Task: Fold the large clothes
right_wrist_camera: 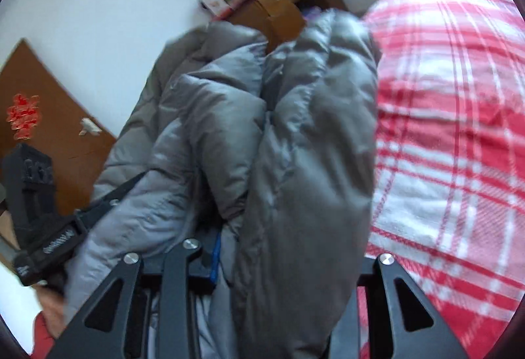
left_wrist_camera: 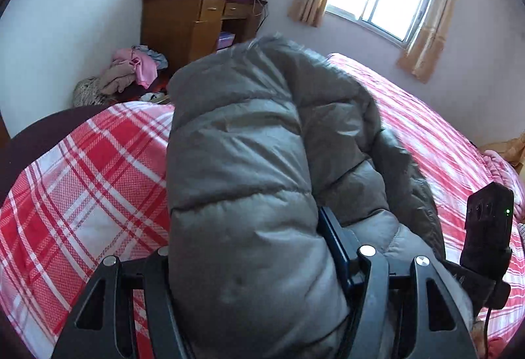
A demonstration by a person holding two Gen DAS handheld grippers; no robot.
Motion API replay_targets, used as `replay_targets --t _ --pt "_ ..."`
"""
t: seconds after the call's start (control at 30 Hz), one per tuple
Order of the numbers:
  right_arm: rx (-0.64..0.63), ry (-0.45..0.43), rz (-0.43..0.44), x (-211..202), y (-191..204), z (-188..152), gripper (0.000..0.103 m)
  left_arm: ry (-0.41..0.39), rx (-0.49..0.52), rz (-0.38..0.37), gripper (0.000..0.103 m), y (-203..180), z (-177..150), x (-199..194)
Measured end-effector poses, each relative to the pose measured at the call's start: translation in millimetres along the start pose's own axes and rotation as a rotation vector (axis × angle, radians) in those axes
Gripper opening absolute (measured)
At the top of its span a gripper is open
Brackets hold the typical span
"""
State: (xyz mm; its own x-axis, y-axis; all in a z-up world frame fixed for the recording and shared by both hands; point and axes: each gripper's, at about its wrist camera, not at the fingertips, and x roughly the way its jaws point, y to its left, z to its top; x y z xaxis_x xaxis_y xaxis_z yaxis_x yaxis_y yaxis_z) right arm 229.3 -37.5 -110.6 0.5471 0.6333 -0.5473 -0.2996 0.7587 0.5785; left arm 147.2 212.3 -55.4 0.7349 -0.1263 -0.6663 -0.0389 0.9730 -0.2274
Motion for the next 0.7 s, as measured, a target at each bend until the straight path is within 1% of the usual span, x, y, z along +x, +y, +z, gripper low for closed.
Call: replay_targets --t 0.1,0.17,0.2,0.23,0.27,0.3,0.33,0.37,0.47,0.5,0.53,0.57,0.6,0.63,0.7 --pt "0.083 -0.01 0.035 7 -22 -4 0.039 0.011 0.037 0.044 0.068 -3 -5 10" --pt "0.103 -0.008 0.037 5 -30 -3 0.04 0.015 0.044 0.059 0.069 -9 -5 14" --pt "0.089 -0.003 0.02 3 -28 -3 0.045 0.013 0.048 0.061 0.069 2 -6 13" --pt "0.071 0.005 -0.002 1 -25 -1 0.052 0.01 0.054 0.061 0.069 2 -7 14" --pt "0.052 0.017 -0.029 2 -20 6 0.055 0.007 0.055 0.059 0.069 3 -9 13" --pt "0.035 0.026 -0.052 -1 -14 6 0.058 0.005 0.049 0.054 0.069 17 -11 4" --pt "0.01 0.026 -0.078 -6 -9 8 0.058 0.004 0.044 0.052 0.069 21 -11 3" --pt "-0.018 0.008 -0.1 -13 -4 10 0.058 0.004 0.043 0.053 0.069 20 -10 3" --pt "-0.094 -0.109 -0.213 -55 8 22 0.058 -0.003 0.061 0.075 0.069 14 -10 -1" --pt "-0.135 -0.158 -0.251 -70 19 31 0.058 -0.006 0.069 0.082 0.069 12 -11 -2" --pt "-0.159 -0.172 -0.27 -72 26 43 0.058 -0.009 0.075 0.089 0.069 11 -11 -1" --pt "-0.188 -0.18 -0.288 -73 36 50 0.057 -0.012 0.081 0.096 0.069 11 -11 -1" --pt "-0.214 -0.178 -0.287 -71 50 61 0.051 -0.014 0.088 0.102 0.069 11 -11 -1" --pt "-0.22 -0.172 -0.283 -70 56 64 0.043 -0.016 0.093 0.108 0.069 11 -11 0" --pt "-0.2 -0.122 -0.249 -42 70 79 0.041 -0.02 0.11 0.122 0.069 8 -11 -2"
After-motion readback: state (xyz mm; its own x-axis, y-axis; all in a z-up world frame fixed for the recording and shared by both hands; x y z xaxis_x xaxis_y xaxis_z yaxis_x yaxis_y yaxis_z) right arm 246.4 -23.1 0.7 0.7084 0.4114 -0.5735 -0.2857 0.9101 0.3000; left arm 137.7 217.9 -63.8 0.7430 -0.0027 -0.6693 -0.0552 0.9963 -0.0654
